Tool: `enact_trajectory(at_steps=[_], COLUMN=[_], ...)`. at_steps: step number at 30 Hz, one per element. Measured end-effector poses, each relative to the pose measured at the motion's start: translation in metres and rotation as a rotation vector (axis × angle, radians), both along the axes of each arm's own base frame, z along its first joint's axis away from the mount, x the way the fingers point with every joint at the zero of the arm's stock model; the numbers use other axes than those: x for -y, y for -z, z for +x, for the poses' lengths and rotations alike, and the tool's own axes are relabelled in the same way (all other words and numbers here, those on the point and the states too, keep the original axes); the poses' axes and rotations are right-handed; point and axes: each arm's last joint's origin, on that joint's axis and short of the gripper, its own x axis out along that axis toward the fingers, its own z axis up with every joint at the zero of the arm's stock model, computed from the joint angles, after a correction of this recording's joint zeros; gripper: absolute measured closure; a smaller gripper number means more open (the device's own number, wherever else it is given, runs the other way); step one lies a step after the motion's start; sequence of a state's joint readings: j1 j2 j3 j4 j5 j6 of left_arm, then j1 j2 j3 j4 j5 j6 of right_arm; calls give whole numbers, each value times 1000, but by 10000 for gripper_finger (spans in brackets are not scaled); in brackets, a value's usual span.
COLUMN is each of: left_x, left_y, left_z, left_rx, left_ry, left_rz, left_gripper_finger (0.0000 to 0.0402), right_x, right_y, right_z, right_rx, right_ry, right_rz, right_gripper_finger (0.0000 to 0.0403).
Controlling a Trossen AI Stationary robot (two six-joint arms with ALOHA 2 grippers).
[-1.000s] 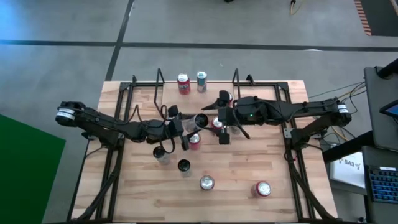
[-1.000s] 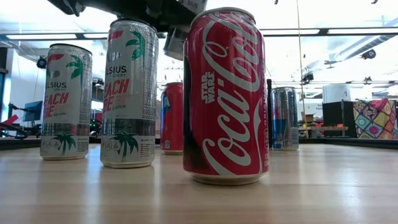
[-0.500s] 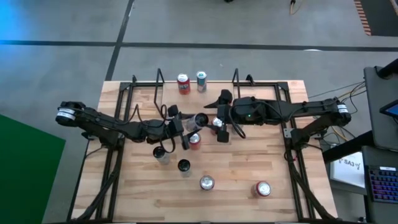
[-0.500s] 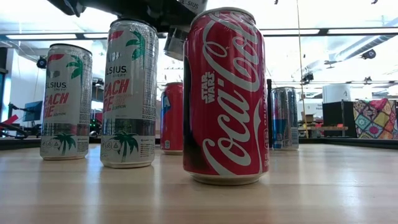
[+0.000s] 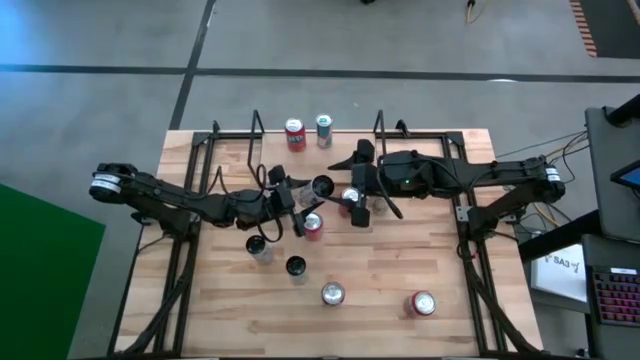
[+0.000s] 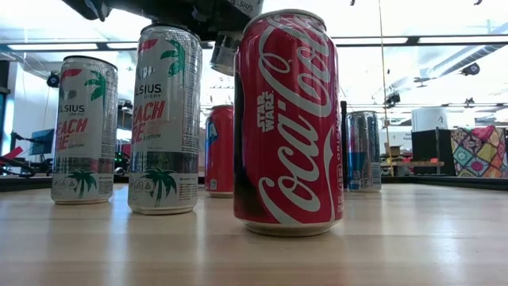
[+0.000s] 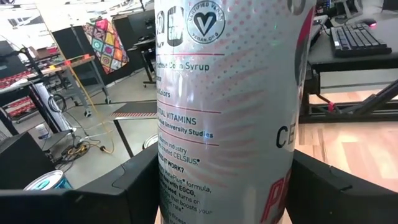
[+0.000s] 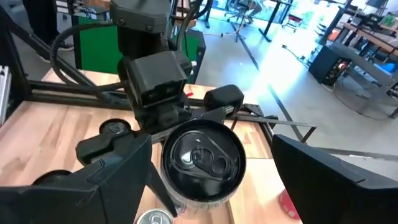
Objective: Place canned beverage on shelf
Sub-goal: Put the bottom right white soda can on the shelf
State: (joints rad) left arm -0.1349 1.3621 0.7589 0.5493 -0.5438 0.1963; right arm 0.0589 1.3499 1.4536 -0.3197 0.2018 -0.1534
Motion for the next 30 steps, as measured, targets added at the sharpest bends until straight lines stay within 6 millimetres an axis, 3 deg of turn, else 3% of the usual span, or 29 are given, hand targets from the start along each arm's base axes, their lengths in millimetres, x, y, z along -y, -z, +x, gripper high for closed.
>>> enact_trajectory(at_steps=[7,20,28,30], left_x=[0,2,2,2], left_y=[-5,-8,-8,-9], left_z=[0,1,1,1], left_rx=[48,97,95,98], left_ry=[11,58,59,60], left_rz=[-7,-19,-14,-21], left_gripper_finger=[153,153,147,137], right_x=[0,-2,-2,-2], right_y=[8,24,22,23], right_z=[4,30,31,31], right_rx=[-44,-31,-14,-14], right_ry=[7,-20,-14,-12], right_rz=[17,-64,-48,-40], right_gripper_finger=[83,87,167,167])
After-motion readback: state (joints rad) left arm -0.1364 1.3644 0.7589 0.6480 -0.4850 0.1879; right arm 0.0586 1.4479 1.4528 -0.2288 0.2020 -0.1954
